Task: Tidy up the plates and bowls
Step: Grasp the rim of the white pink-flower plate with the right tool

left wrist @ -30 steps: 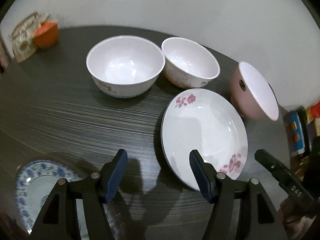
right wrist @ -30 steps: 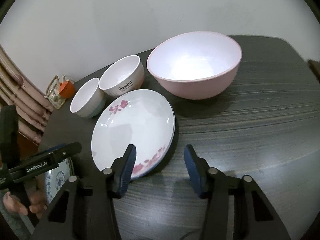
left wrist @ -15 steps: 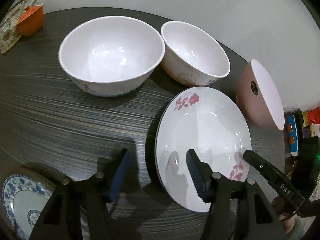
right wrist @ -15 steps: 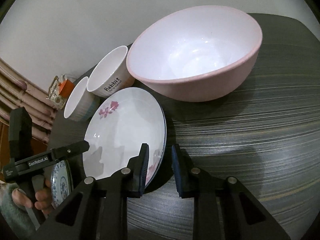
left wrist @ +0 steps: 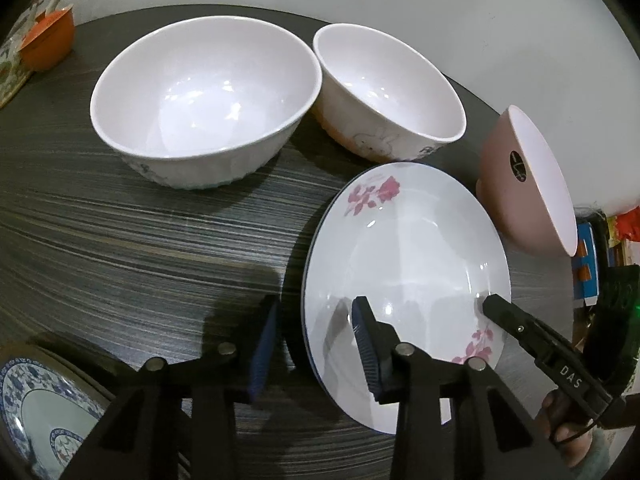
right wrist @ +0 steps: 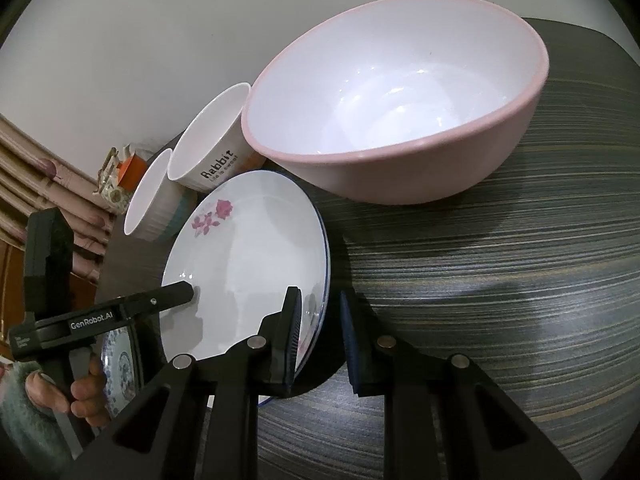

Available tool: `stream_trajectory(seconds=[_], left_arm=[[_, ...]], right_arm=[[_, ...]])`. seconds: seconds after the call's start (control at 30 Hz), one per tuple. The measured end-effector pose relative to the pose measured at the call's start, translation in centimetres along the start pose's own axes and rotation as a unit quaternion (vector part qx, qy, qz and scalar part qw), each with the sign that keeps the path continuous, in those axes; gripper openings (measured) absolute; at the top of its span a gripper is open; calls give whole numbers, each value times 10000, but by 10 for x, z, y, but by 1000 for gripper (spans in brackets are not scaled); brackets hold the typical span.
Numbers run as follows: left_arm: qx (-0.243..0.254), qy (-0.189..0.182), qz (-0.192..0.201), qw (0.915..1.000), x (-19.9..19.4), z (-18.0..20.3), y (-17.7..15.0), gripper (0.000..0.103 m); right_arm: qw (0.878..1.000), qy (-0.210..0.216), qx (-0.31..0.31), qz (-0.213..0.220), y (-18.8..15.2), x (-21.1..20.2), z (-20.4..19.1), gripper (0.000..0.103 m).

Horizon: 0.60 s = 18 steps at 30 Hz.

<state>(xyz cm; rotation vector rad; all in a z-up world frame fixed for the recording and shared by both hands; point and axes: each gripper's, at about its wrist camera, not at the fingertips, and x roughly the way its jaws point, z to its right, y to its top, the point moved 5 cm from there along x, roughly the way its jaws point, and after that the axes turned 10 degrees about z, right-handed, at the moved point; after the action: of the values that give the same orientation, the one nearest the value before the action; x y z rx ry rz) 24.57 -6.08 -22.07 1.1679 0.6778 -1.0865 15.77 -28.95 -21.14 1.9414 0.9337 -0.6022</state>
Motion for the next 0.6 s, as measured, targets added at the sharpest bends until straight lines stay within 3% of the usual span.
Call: stream_trajectory(seconds=[0.07, 0.6], left_arm=[[-31, -99, -78, 9999, 3, 1, 1, 20], [209, 68, 69, 9997, -18, 22, -11, 20]], right_arm=[[10000, 25, 15, -4, -1, 1, 0, 15], [10000, -52, -22, 61, -10, -9, -6, 11]])
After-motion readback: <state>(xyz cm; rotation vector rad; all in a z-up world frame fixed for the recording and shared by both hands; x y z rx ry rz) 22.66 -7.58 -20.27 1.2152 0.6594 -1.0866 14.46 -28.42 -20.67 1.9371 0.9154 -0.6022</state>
